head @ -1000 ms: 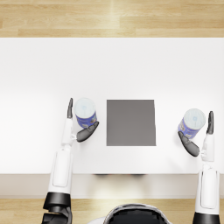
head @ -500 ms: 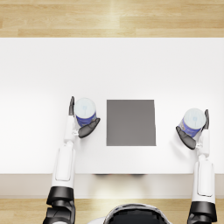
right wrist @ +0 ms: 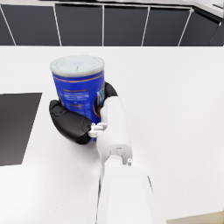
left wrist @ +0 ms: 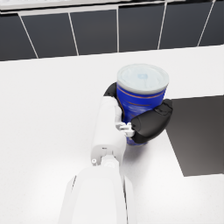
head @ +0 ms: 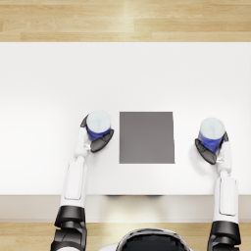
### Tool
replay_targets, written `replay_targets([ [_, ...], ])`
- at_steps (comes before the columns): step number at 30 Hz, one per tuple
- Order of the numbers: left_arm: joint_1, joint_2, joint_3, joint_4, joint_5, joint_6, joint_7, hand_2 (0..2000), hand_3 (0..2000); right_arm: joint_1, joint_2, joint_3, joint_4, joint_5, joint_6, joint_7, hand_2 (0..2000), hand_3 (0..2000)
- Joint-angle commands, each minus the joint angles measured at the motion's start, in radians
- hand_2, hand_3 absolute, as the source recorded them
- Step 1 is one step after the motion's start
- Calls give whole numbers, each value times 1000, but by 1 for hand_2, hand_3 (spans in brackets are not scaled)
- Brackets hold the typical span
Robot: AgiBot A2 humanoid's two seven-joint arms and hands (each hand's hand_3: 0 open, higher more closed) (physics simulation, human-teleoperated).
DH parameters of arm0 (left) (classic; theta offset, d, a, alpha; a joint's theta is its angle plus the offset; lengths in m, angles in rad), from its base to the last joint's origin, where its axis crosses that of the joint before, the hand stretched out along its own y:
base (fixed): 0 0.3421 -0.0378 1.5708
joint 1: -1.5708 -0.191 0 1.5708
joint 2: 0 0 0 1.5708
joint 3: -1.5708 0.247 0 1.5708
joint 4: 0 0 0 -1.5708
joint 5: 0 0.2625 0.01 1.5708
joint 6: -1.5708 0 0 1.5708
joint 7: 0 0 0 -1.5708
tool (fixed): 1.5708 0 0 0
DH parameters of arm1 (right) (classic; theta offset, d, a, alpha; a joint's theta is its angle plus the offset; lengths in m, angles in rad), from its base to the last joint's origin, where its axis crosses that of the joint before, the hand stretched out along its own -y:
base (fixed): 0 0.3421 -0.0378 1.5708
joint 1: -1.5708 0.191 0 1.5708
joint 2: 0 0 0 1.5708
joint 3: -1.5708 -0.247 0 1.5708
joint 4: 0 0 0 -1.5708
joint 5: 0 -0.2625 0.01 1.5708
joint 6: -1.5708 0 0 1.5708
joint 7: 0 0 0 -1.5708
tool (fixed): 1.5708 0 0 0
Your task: Pick up the blue can on the left and place it in the middle, then pick up the blue can on the right and place it on top of the can in the middle
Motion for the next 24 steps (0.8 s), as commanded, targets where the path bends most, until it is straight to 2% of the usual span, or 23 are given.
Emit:
replay_targets([
  [1,-6,1,-13,-95,0,2,-2,2000,1520,-4,-2,-12,206,0,-6,0,2000,1520],
  [4,-28,1,13,-240,0,5,-5,2000,1520,15,-6,0,345,0,-26,5,2000,1520],
  [7,-38,4,94,-347,0,3,-6,2000,1520,27,-11,37,470,0,-33,8,2000,1520],
  [12,-20,27,210,-346,0,-11,-7,2000,1520,31,-21,59,526,0,-24,11,2000,1520],
  [16,1,51,278,-292,-164,-16,-6,2000,1520,30,-27,63,575,0,-22,10,2000,1520],
  [21,17,78,348,-212,-230,-26,-6,2000,1520,38,-36,80,591,0,-21,10,2000,1520],
  [24,14,87,381,-162,-239,-31,-132,2000,1520,43,-42,88,610,0,-20,10,2000,1520],
])
